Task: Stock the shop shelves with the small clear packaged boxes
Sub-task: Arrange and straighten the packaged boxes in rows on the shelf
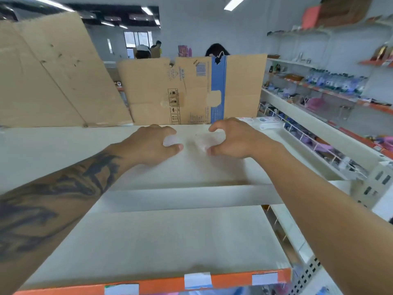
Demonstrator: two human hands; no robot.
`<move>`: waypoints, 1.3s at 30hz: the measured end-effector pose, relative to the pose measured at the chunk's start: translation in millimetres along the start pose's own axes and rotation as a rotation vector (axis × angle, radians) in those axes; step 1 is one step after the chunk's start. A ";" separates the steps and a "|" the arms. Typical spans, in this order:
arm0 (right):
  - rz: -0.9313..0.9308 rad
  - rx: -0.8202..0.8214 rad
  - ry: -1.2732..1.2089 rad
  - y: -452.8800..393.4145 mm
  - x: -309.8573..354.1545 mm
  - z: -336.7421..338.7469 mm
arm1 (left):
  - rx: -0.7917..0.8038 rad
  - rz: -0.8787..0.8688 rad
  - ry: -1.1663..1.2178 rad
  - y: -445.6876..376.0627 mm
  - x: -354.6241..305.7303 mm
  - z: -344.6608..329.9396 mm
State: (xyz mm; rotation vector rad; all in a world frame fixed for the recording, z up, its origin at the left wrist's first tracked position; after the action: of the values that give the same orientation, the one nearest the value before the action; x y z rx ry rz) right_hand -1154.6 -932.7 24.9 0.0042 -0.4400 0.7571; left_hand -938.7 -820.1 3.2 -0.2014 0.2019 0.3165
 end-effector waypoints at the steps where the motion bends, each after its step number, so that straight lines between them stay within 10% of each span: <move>1: 0.001 0.033 -0.009 -4.6 -1.1 2.3 | -0.001 -0.003 -0.022 -3.2 -2.7 1.0; 6: -0.003 0.120 -0.055 -37.1 -2.1 8.8 | 0.019 -0.041 -0.093 -27.7 -7.6 10.2; 13: -0.063 0.152 -0.339 -66.5 -9.6 27.0 | 0.150 -0.346 0.678 -56.9 -26.2 23.3; 28: -0.091 -0.170 -0.859 -65.5 -12.7 23.6 | -0.020 -0.113 1.135 -69.4 -23.8 13.2; 39: -0.029 -0.342 -0.694 -63.7 17.8 0.3 | -0.211 -0.164 0.907 -60.9 -39.5 2.0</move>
State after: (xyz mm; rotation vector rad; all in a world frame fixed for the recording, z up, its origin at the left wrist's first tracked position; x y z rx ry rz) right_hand -1101.0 -967.6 41.8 -0.0481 -1.2241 0.6296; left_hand -955.3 -887.7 24.0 -0.5617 1.0453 0.0613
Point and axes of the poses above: each hand's wrist, its own y-axis away from the middle knuckle, its own z-axis out of the back of the hand, x = y × z, the point moved 2 cm from there along -y, towards the middle knuckle, and after that the axes turned 4 degrees about -x, right-handed, at the moved point
